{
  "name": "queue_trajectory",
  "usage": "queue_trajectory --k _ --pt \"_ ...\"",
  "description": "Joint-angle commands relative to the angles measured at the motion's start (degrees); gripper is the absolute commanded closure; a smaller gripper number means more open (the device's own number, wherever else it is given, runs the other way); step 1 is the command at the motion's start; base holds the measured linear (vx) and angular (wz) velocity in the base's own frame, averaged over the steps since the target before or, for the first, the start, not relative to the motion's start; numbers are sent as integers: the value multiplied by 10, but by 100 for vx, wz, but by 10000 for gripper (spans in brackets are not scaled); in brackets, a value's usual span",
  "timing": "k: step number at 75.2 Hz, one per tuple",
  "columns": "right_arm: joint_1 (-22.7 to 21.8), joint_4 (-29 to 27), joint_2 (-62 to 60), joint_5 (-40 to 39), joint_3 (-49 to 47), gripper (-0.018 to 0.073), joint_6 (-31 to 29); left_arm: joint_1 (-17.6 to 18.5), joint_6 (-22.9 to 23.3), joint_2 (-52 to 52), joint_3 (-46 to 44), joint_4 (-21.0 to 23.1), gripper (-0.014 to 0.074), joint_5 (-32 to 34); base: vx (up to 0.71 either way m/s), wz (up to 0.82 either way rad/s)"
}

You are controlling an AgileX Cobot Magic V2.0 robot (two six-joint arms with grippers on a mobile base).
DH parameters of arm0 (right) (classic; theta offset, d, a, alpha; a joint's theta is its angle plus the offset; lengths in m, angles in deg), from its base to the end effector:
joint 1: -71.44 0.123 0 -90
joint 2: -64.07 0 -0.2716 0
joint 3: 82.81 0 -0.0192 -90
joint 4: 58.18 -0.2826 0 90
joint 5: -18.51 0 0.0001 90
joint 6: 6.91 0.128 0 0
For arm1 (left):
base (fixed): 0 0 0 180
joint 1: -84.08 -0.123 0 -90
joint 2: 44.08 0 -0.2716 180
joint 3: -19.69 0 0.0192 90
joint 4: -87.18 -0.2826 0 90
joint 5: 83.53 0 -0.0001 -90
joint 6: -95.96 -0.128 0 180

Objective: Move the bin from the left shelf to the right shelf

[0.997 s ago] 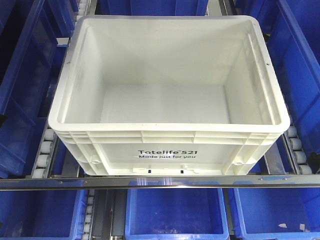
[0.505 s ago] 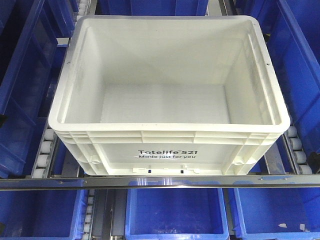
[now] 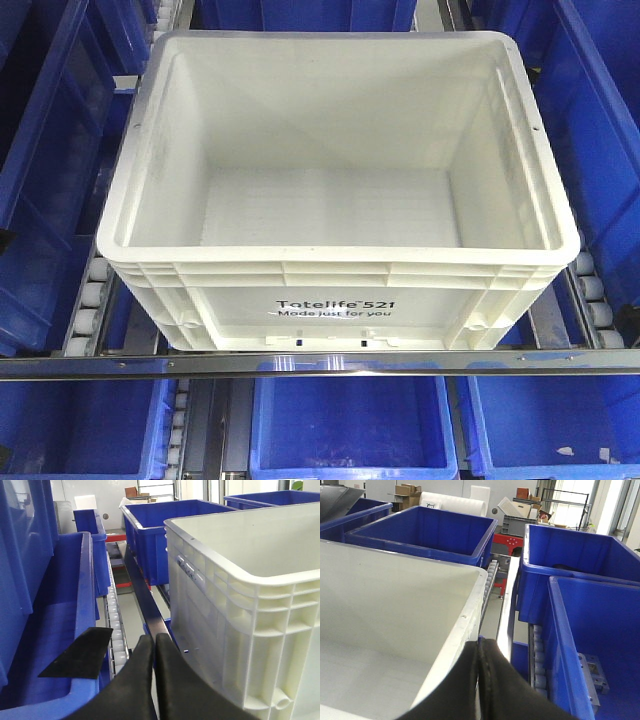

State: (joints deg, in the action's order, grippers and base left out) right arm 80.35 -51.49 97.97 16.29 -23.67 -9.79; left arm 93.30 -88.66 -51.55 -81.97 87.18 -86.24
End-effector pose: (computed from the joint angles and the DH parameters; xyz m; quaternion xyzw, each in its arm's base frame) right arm 0.1834 0.0293 0.2767 -0.1159 0.7027 -0.0024 0.7019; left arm 0.1373 -0.0223 0.2013 0.0841 0.6928 -0.0287 0.7156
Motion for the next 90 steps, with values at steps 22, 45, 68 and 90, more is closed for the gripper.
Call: queue_trajectory --k 22,45,68,90 --pt "-1 -52 -155 -77 157 567 -4 0 5 8 -10 0 603 39 0 0" --pt "0 -80 -268 -9 204 567 -18 0 5 7 -10 0 603 39 0 0" --pt "0 -81 -268 -9 203 567 -18 0 5 7 -10 0 603 39 0 0" --pt "0 -81 -268 -8 203 567 -18 0 5 7 -10 0 603 39 0 0"
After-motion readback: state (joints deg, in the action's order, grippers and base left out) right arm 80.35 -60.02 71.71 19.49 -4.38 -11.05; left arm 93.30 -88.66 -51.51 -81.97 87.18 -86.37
